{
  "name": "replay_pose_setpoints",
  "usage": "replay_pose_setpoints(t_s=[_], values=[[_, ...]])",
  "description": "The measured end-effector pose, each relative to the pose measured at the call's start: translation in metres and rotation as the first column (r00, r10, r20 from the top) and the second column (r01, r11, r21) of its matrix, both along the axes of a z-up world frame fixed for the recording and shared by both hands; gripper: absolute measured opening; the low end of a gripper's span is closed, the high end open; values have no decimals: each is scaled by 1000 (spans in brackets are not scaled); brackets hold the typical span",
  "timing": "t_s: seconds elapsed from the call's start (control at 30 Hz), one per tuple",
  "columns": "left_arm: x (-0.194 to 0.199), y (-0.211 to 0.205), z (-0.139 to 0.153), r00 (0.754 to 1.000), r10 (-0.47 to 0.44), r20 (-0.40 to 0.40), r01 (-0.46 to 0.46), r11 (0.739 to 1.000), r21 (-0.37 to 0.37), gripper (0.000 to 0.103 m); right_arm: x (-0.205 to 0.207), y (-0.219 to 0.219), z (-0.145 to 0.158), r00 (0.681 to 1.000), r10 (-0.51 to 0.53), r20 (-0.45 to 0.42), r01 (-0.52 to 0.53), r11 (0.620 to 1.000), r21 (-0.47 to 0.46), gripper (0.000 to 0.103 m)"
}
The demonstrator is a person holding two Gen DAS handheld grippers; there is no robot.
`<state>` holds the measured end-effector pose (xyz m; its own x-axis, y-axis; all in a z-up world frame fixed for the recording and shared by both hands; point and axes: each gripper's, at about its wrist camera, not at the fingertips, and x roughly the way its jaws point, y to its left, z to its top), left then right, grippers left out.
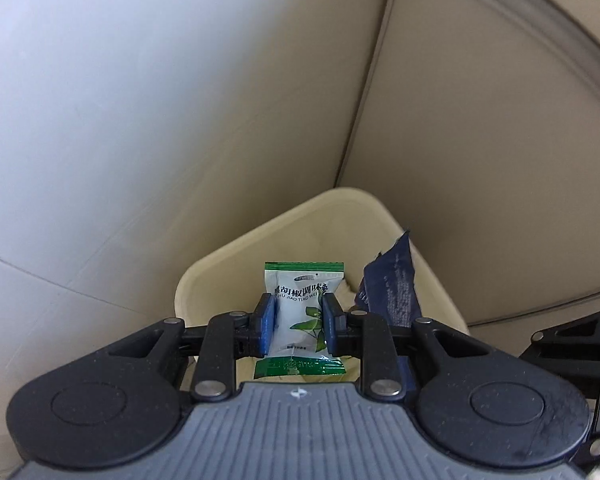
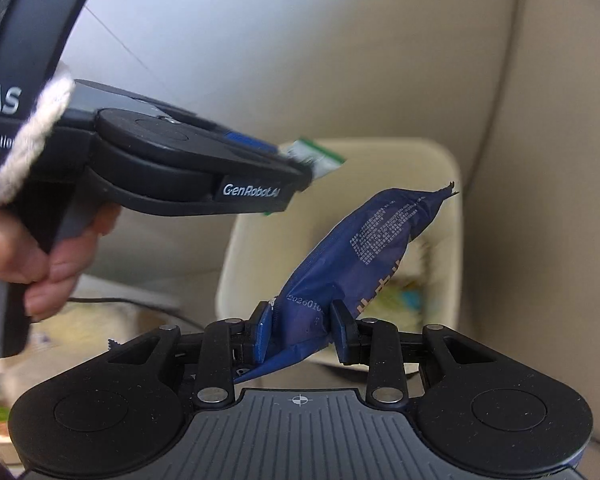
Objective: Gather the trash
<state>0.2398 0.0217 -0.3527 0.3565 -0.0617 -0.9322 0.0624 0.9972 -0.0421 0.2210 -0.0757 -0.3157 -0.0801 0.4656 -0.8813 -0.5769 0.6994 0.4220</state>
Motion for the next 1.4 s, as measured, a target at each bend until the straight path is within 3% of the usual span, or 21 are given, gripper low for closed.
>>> replay_pose_setpoints(t_s=[0.13, 0.37, 0.4, 0.47, 0.5, 0.57, 0.7, 0.8, 0.93, 1.17, 1.4], values=[[1, 6, -11, 1000, -5, -21, 5, 1000, 9, 23, 21, 0, -20, 998, -27, -57, 27, 1000, -5, 32], [10, 10, -27, 998, -19, -58, 20, 1000, 11, 28, 37, 14, -34, 998, -43, -52, 40, 997, -59, 34], [15, 10, -28, 997, -24, -68, 25, 1000, 5, 30, 36, 13, -36, 997, -51, -52, 48, 997, -68, 37], [20, 7, -30, 996, -27, -80, 27, 1000, 5, 35, 28, 5, -35, 995, -79, -61, 74, 995, -72, 61], [24, -4, -29, 996, -28, -88, 29, 1000, 9, 38, 30, 4, -36, 994, -87, -64, 82, 994, -66, 65], [25, -4, -29, 995, -28, -91, 30, 999, 22, 50, 32, 2, -33, 993, -98, -64, 94, 994, -54, 68], [26, -4, -24, 995, -17, -103, 20, 999, 27, 62, 34, -2, -25, 994, -106, -41, 104, 993, -54, 68], [24, -11, -17, 995, -12, -100, 15, 999, 29, 67, 28, -4, -9, 993, -122, 7, 122, 990, -66, 68], [15, -10, 1, 995, 17, -95, -15, 1000, 28, 76, 19, -16, 18, 983, -166, 77, 172, 982, -74, 80], [-2, -6, 56, 992, 93, -87, -90, 995, 44, 93, -6, -44, 78, 950, -262, 172, 278, 957, -77, 90], [-41, 4, 117, 972, 207, -107, -207, 978, 13, 102, -36, -60, 152, 916, -286, 283, 332, 934, -129, 93]])
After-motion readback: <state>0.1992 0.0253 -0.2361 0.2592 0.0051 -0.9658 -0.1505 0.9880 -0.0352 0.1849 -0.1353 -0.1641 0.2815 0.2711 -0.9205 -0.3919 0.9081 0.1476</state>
